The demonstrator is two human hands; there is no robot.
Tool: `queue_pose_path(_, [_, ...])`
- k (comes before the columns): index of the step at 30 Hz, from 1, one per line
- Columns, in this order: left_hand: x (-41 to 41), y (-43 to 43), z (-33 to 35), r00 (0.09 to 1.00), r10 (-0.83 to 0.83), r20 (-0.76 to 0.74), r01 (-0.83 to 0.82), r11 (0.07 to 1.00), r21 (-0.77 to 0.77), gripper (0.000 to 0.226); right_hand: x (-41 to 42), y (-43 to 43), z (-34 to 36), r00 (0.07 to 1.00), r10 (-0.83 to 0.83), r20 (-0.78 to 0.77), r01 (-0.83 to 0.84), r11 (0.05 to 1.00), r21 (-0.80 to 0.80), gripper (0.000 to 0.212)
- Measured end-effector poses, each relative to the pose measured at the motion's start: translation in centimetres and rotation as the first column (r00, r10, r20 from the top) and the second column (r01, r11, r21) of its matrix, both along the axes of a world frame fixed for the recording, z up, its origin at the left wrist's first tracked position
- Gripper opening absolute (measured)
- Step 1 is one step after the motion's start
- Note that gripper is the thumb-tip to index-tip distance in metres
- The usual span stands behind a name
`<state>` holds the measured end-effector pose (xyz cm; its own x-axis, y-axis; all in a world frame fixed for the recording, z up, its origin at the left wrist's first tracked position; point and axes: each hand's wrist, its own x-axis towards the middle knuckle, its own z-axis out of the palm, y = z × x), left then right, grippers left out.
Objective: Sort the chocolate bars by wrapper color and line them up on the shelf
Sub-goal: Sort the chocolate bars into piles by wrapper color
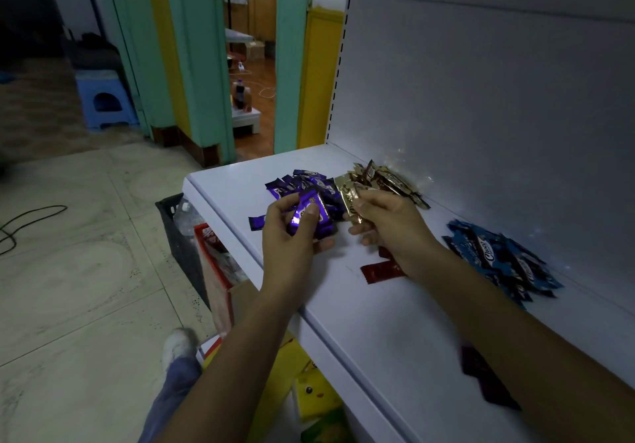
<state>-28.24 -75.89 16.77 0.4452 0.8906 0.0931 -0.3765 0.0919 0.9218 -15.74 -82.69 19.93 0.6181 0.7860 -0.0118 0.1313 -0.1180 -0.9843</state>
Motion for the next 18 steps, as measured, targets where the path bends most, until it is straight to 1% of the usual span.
queue_pose_path(2, [-0.2, 0.0, 0.0, 1.0, 0.004, 0.001, -0.004, 1.0, 0.015, 0.027, 1.1, 0.5, 0.0, 0.999, -0.044, 0.013, 0.045, 0.999, -0.01, 0.017])
queue_pose_path(4, [-0.4, -0.1, 0.1, 1.0, 0.0, -0.013, 0.001, 0.999, 0.046, 0.028, 2.7, 1.5, -0.1, 0.979, -0.168, 0.117, 0.17, 0.985, -0.004, 0.007])
queue_pose_path(6, [-0.3, -0.1, 0.0, 0.998, 0.001, -0.057, 0.006, 0.993, 0.116, 0.031, 5.1, 2.8, -0.1, 0.892, -0.314, 0.325, 0.333, 0.943, -0.003, 0.001])
queue_pose_path(8, [-0.3, -0.2, -0.3, 0.996, 0.007, -0.091, 0.009, 0.986, 0.166, 0.033, 7.5, 3.9, -0.2, 0.753, -0.369, 0.545, 0.452, 0.892, -0.021, 0.005])
queue_pose_path(10, [-0.2, -0.2, -0.3, 0.996, 0.016, -0.091, 0.0, 0.985, 0.174, 0.034, 9.3, 4.7, -0.8, 0.611, -0.345, 0.713, 0.506, 0.862, -0.016, 0.006])
queue_pose_path(11, [-0.2, -0.2, -0.3, 0.996, 0.021, -0.085, -0.006, 0.986, 0.168, 0.033, 9.9, 5.0, -1.0, 0.553, -0.297, 0.778, 0.518, 0.854, -0.042, 0.007])
queue_pose_path(12, [-0.1, -0.2, -0.4, 0.996, 0.031, -0.081, -0.016, 0.985, 0.169, 0.032, 10.3, 5.2, -1.3, 0.521, -0.22, 0.825, 0.521, 0.847, -0.103, 0.01])
queue_pose_path(13, [-0.1, -0.2, -0.5, 0.996, 0.042, -0.079, -0.028, 0.984, 0.177, 0.031, 10.7, 5.4, -1.7, 0.524, -0.138, 0.84, 0.513, 0.839, -0.182, 0.014])
queue_pose_path(14, [-0.1, -0.2, -0.5, 0.996, 0.051, -0.075, -0.037, 0.983, 0.18, 0.031, 10.7, 5.4, -1.9, 0.551, -0.081, 0.831, 0.496, 0.832, -0.248, 0.017])
queue_pose_path(15, [0.0, -0.1, -0.5, 0.996, 0.057, -0.07, -0.044, 0.983, 0.176, 0.03, 10.7, 5.4, -2.1, 0.574, -0.054, 0.817, 0.485, 0.827, -0.286, 0.018])
queue_pose_path(16, [0.0, -0.1, -0.5, 0.996, 0.06, -0.064, -0.049, 0.984, 0.17, 0.03, 10.5, 5.3, -1.9, 0.562, -0.05, 0.825, 0.483, 0.83, -0.278, 0.018])
queue_pose_path(18, [-0.1, 0.0, -0.4, 0.997, 0.052, -0.052, -0.044, 0.986, 0.159, 0.029, 9.2, 4.8, -1.6, 0.493, -0.098, 0.865, 0.435, 0.888, -0.147, 0.017])
